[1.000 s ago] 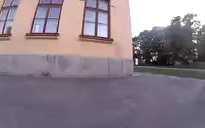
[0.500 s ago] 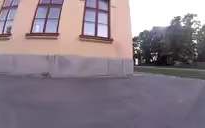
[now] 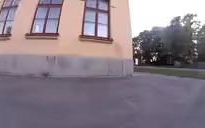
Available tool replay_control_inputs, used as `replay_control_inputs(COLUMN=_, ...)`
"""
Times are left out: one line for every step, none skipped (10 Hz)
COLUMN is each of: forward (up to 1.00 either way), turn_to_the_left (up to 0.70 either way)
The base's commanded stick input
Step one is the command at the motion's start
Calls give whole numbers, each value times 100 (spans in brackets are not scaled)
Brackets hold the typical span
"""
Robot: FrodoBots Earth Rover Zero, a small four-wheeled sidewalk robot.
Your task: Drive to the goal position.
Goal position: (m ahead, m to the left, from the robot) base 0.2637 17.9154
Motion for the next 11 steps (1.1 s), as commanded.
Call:
replay_control_inputs(forward=50, turn_to_the_left=50)
replay_control_inputs(forward=50, turn_to_the_left=50)
replay_control_inputs(forward=50, turn_to_the_left=50)
replay_control_inputs(forward=50, turn_to_the_left=50)
replay_control_inputs(forward=50, turn_to_the_left=50)
replay_control_inputs(forward=50, turn_to_the_left=50)
replay_control_inputs(forward=50, turn_to_the_left=50)
replay_control_inputs(forward=50, turn_to_the_left=50)
replay_control_inputs(forward=50, turn_to_the_left=50)
replay_control_inputs(forward=50, turn_to_the_left=50)
replay_control_inputs(forward=50, turn_to_the_left=50)
